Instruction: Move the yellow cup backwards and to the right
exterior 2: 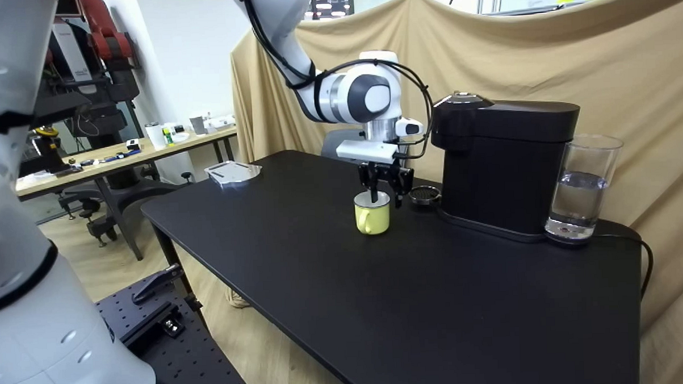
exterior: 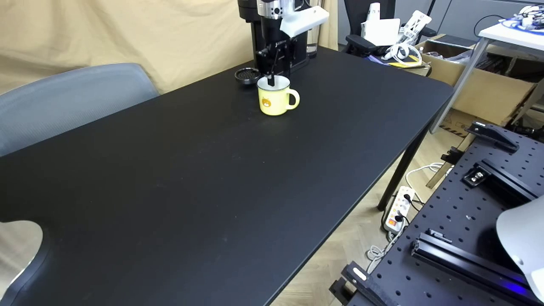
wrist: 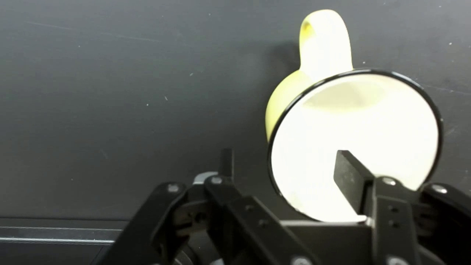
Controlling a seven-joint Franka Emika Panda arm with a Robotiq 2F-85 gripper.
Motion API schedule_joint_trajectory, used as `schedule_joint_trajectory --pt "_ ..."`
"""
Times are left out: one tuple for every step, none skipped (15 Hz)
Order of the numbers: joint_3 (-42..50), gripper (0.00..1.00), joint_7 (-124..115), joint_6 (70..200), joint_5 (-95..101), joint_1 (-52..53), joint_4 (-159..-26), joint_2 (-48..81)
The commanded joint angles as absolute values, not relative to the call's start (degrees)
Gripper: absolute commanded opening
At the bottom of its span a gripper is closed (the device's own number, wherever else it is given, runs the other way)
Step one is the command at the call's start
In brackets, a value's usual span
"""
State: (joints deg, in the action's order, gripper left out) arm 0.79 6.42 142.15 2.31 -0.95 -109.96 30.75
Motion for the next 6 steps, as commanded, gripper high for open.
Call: schedule_joint_trajectory --pt "0.64 0.99 4.83 139.43 2.65 -0.48 -112.13 26.08" --pt "1.20 1.00 3.09 137.41 3.14 0.31 -112.59 24.75" --pt "1.54 1.00 1.22 134.53 3.41 1.02 -112.94 23.35" --pt "1.54 1.00 -0.06 132.21 3.46 1.40 -113.13 22.16" --pt "1.52 1.00 -0.97 130.38 3.89 1.82 -113.57 20.87" --pt "1.32 1.00 -1.68 128.81 4.02 2.07 -113.90 19.72"
